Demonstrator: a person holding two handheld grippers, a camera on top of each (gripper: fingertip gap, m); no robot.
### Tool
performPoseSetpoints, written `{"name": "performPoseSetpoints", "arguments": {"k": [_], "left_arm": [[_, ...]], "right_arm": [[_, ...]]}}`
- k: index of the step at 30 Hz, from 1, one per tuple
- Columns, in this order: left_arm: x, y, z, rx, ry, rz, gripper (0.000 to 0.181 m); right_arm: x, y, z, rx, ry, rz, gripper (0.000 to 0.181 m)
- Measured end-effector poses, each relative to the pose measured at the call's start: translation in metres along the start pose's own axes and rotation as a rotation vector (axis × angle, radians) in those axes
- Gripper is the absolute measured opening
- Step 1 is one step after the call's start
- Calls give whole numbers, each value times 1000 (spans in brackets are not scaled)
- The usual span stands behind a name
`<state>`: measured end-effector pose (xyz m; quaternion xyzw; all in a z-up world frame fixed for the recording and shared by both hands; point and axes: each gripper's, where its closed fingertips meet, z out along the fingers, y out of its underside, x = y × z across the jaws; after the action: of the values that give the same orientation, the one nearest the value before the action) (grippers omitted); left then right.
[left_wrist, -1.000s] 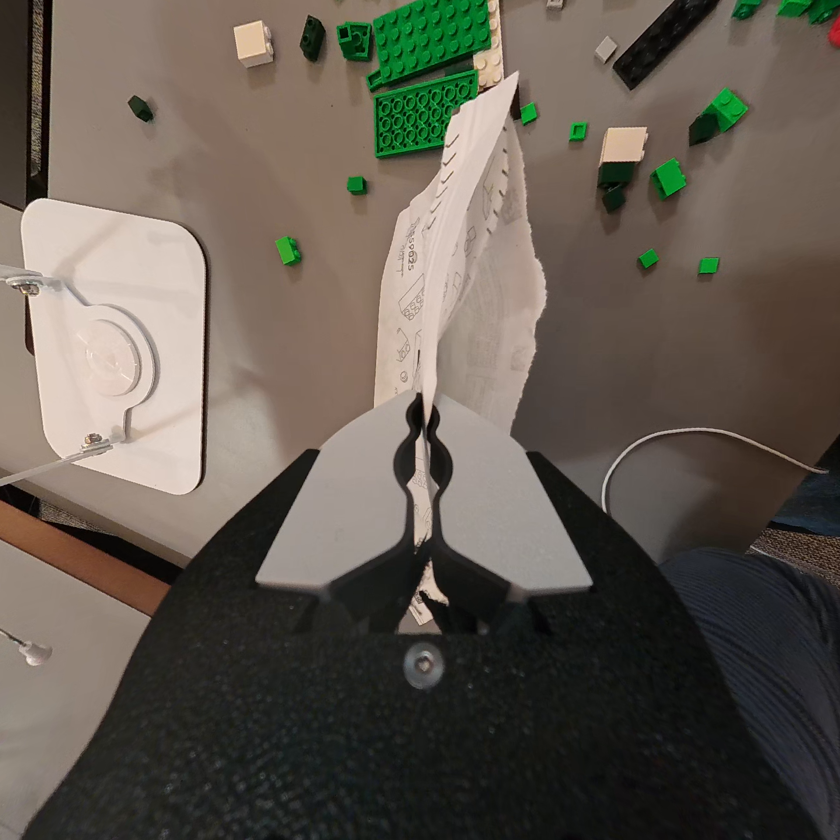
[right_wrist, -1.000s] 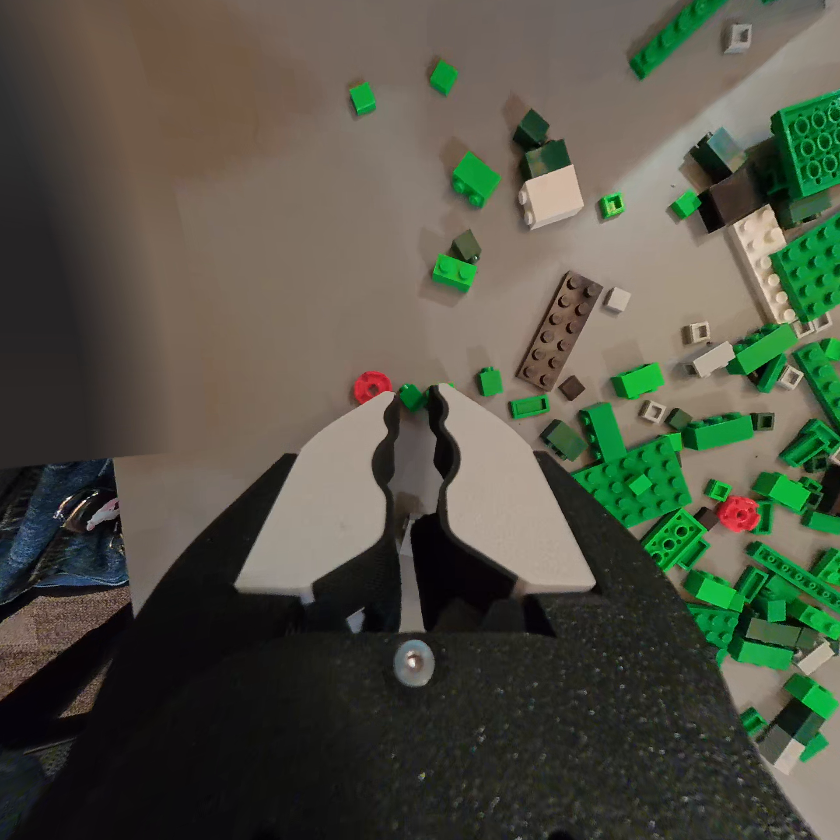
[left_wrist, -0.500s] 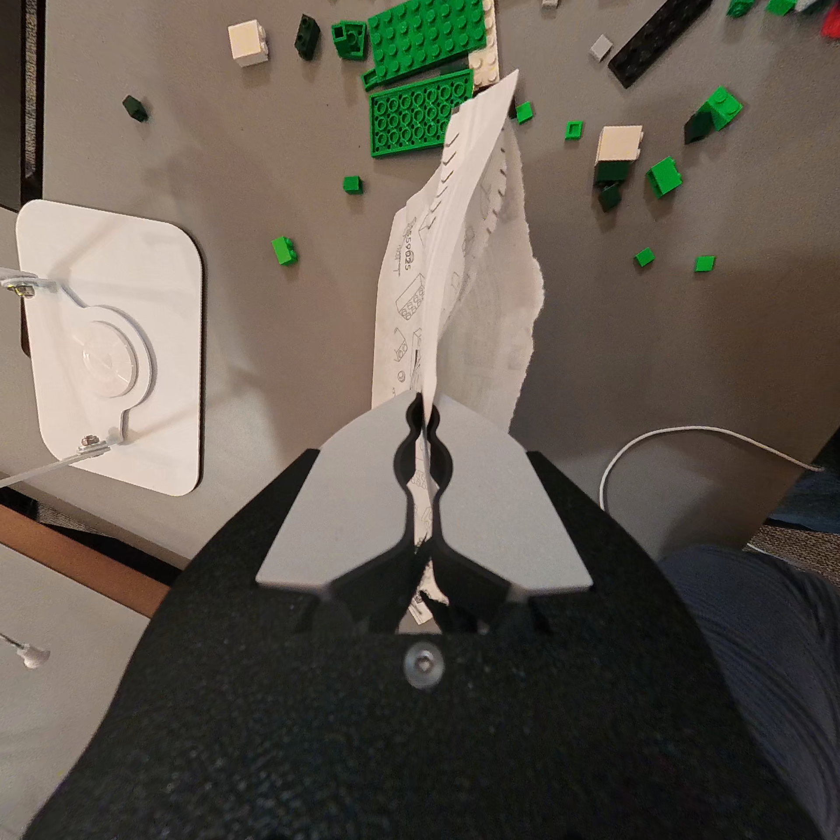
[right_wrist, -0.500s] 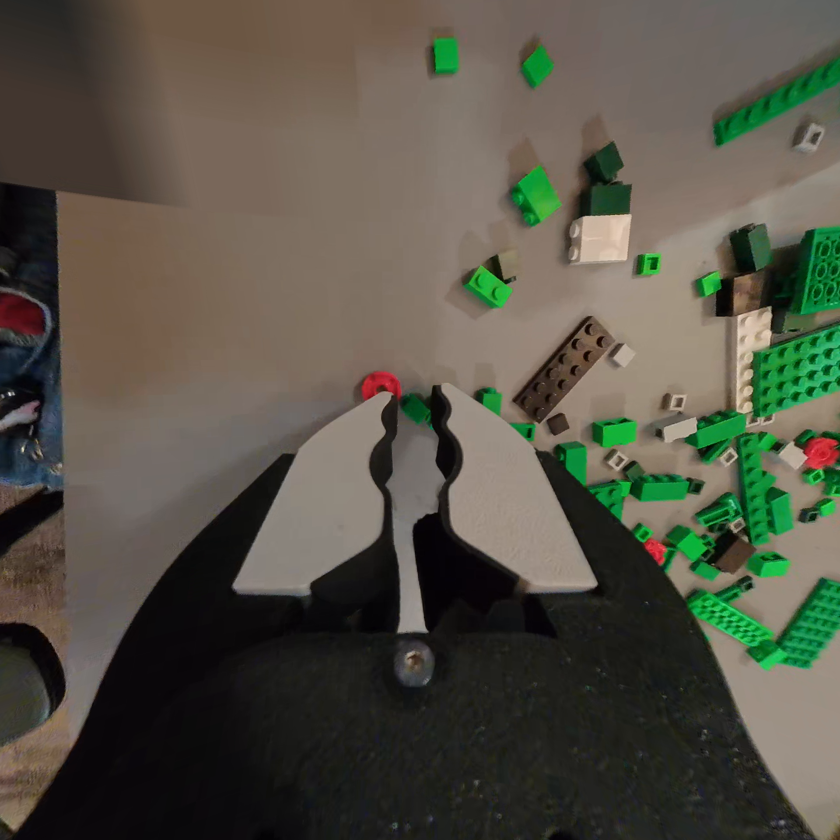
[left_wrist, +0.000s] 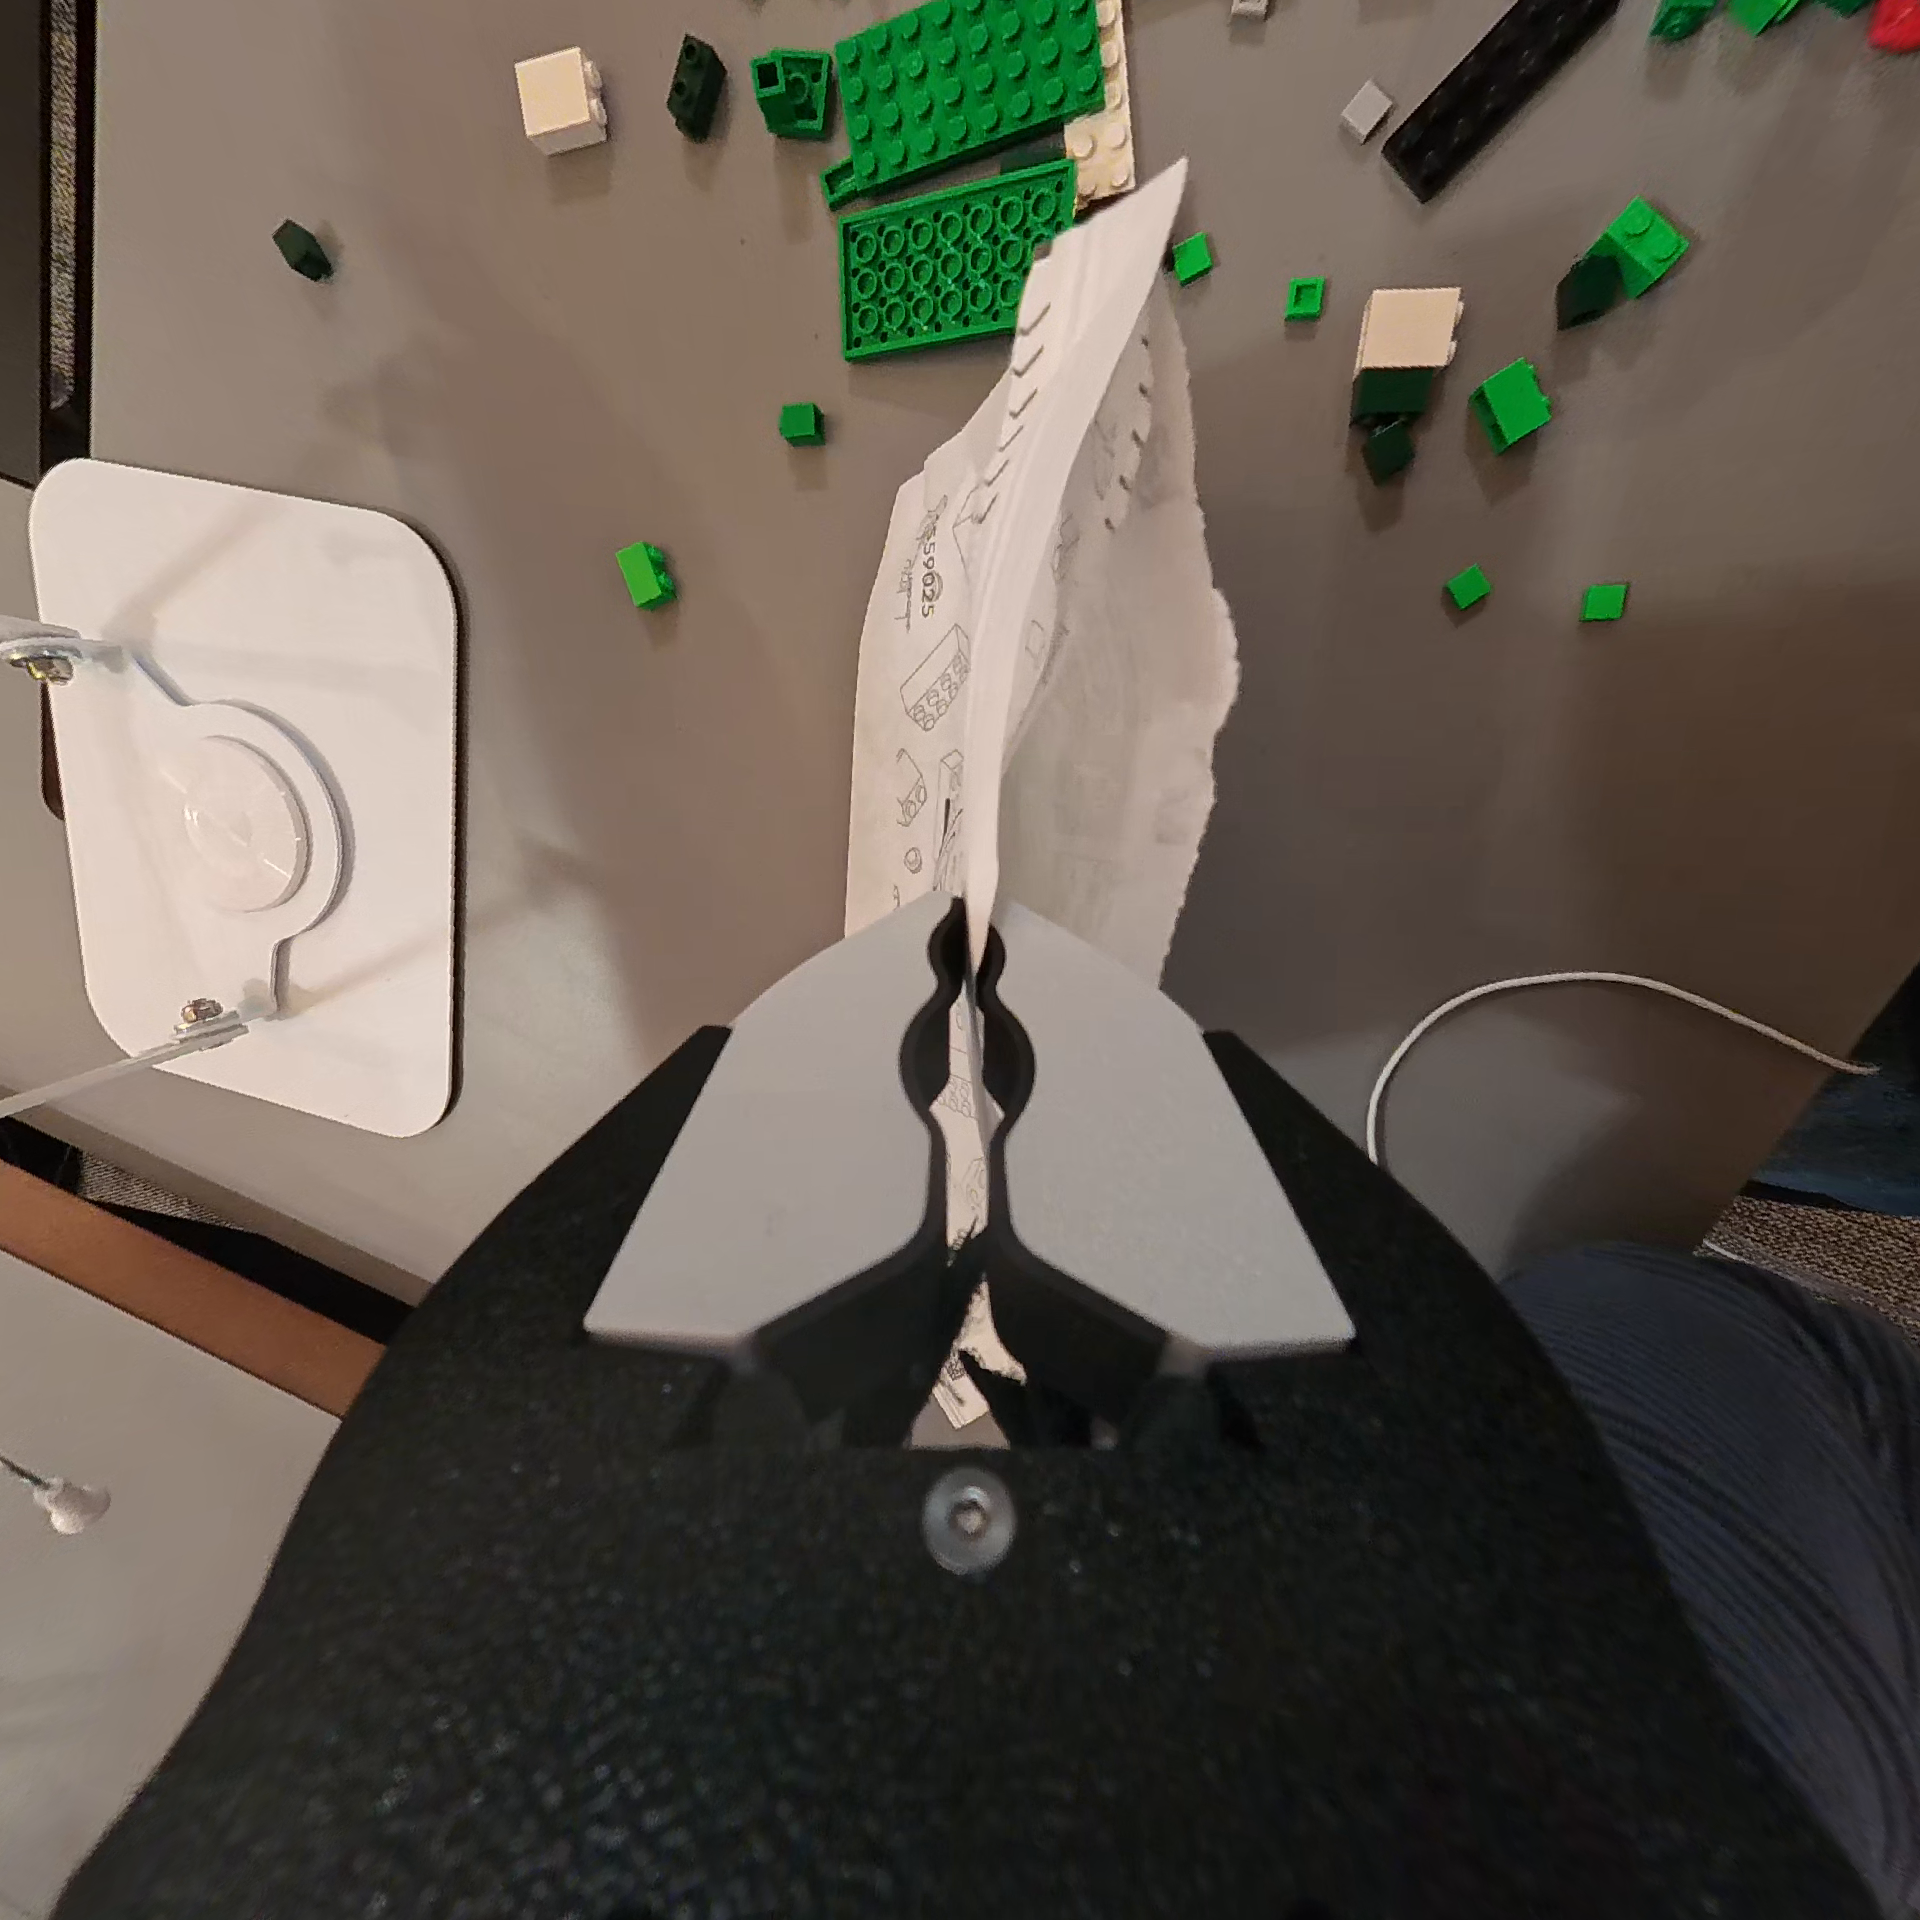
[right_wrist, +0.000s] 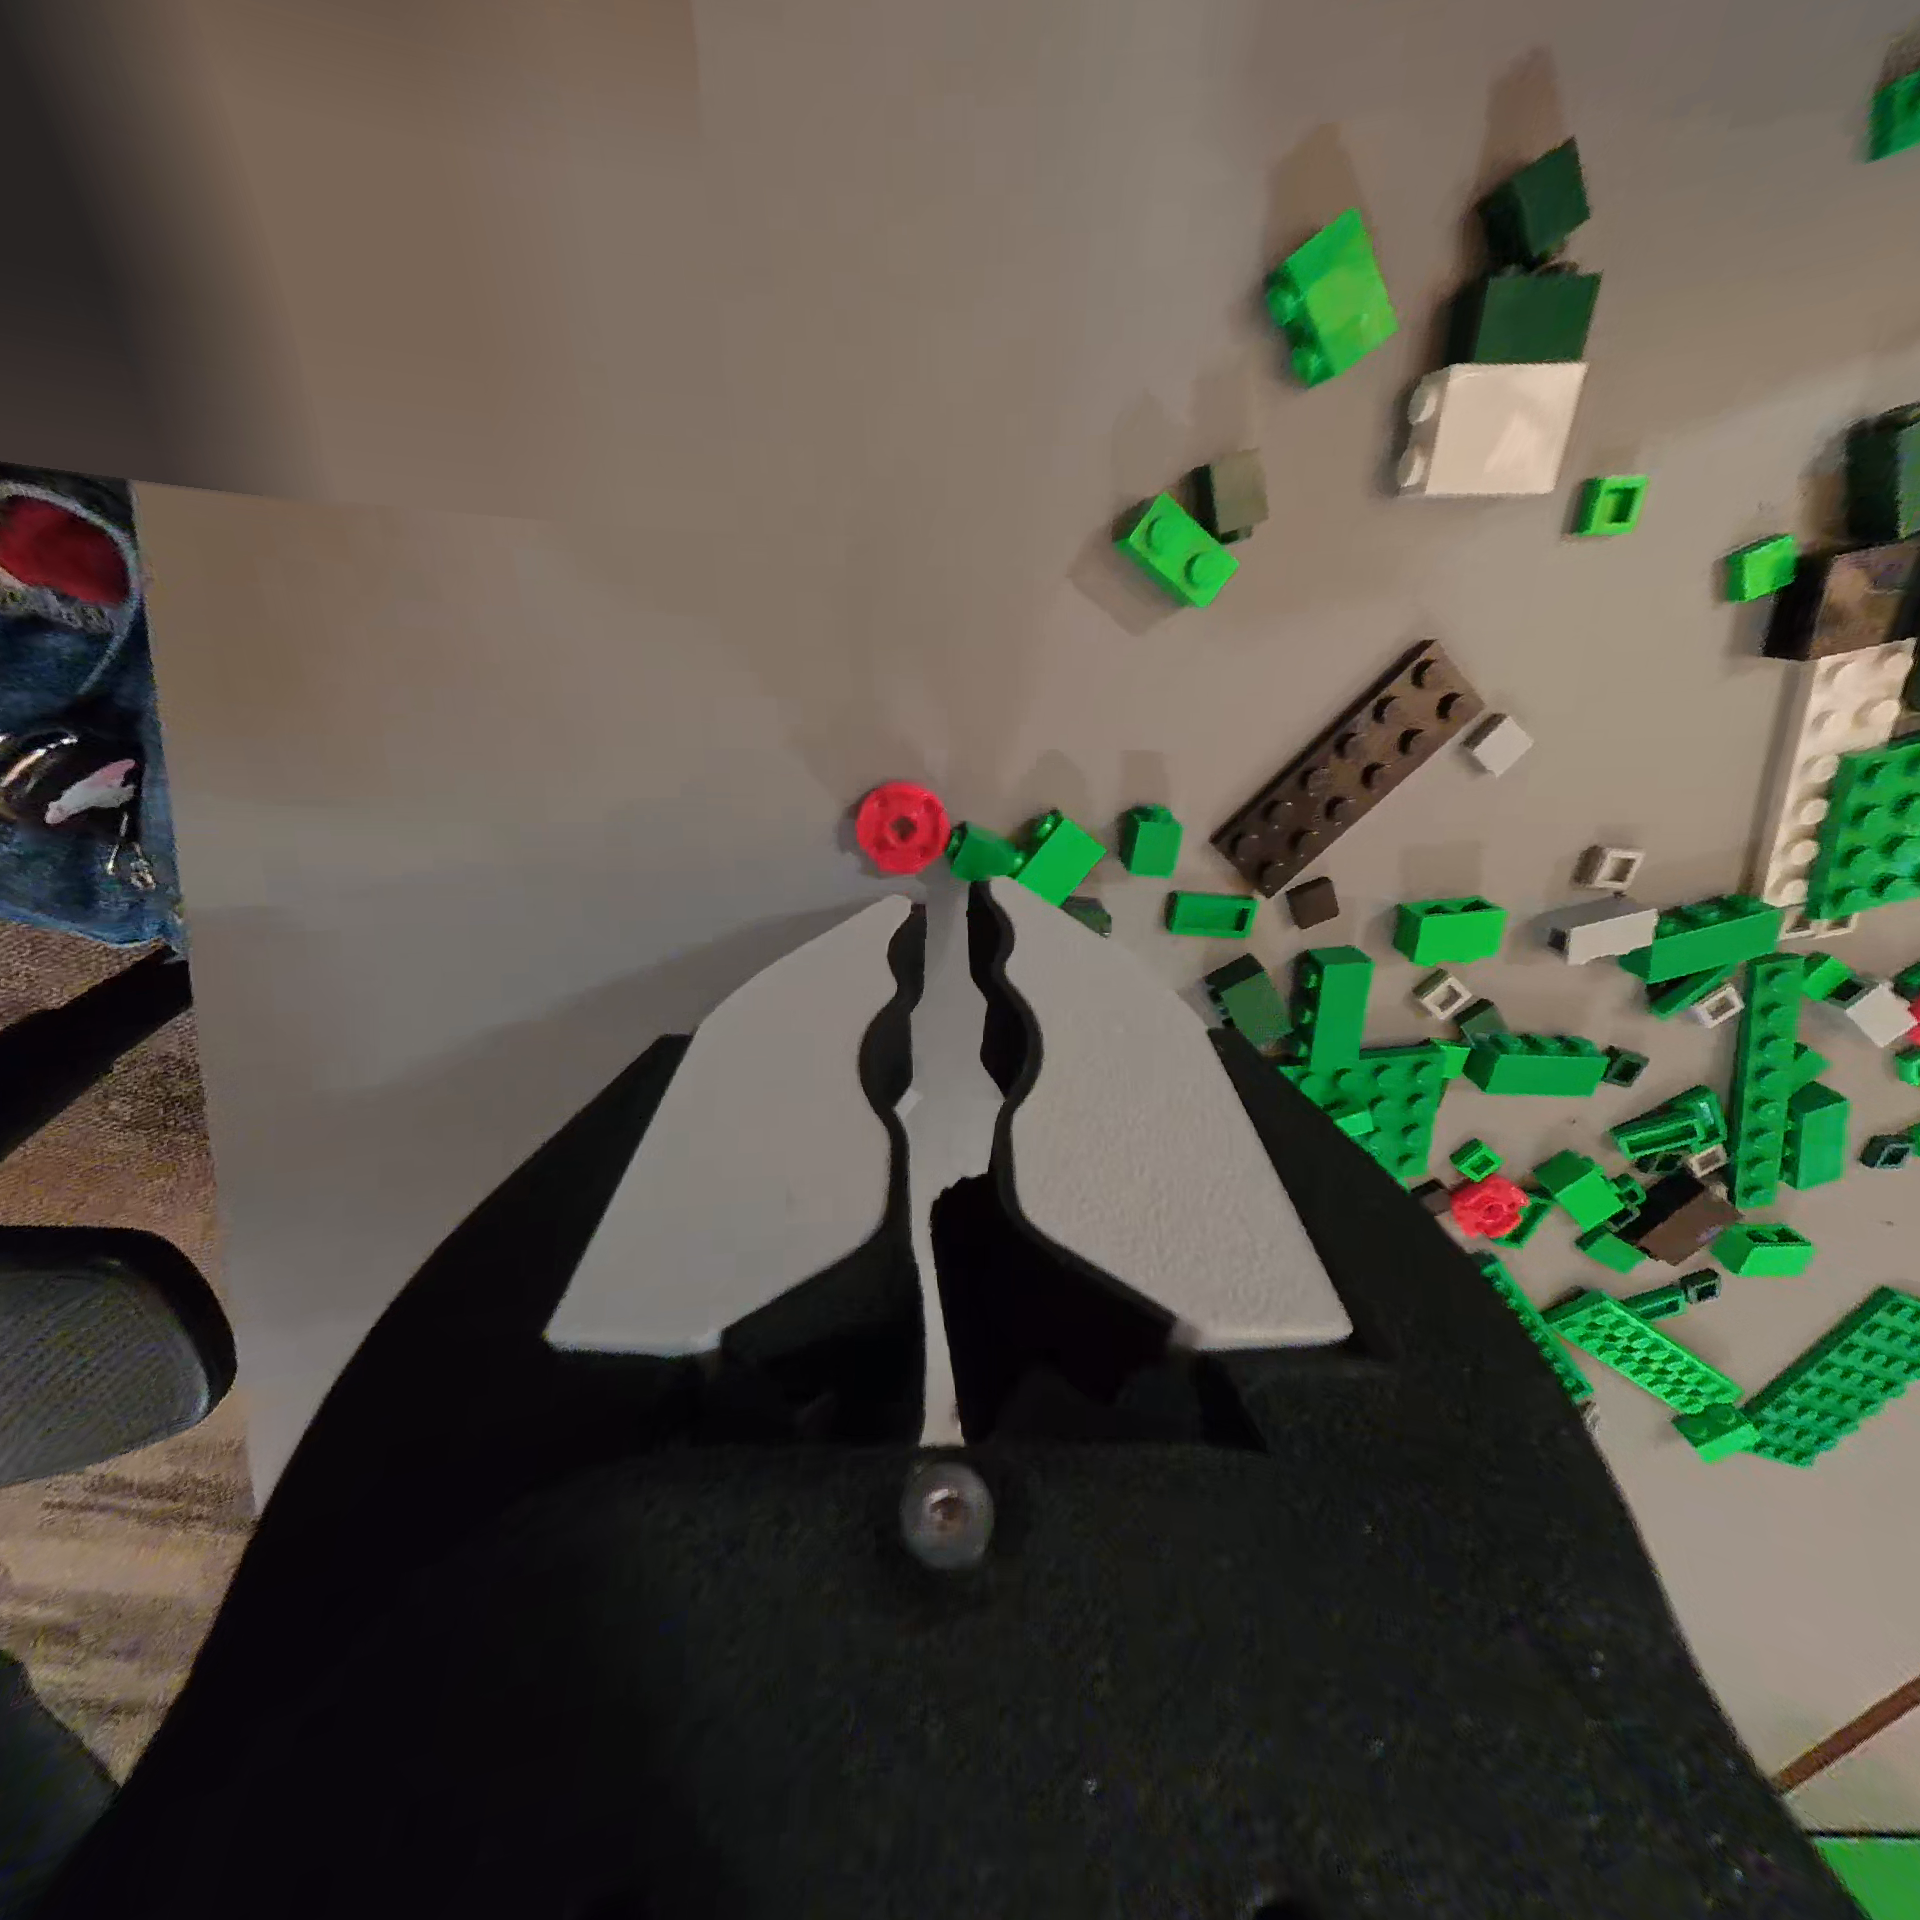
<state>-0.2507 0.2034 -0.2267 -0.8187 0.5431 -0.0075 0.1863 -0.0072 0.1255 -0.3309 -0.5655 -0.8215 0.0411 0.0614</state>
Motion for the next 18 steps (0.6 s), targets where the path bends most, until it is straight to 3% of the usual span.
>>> {"name": "performPoseSetpoints", "arguments": {"k": [18], "left_arm": [[1,0,0,0,1,0,0]], "right_arm": [[9,-8,6,17,42,-27,11]]}}
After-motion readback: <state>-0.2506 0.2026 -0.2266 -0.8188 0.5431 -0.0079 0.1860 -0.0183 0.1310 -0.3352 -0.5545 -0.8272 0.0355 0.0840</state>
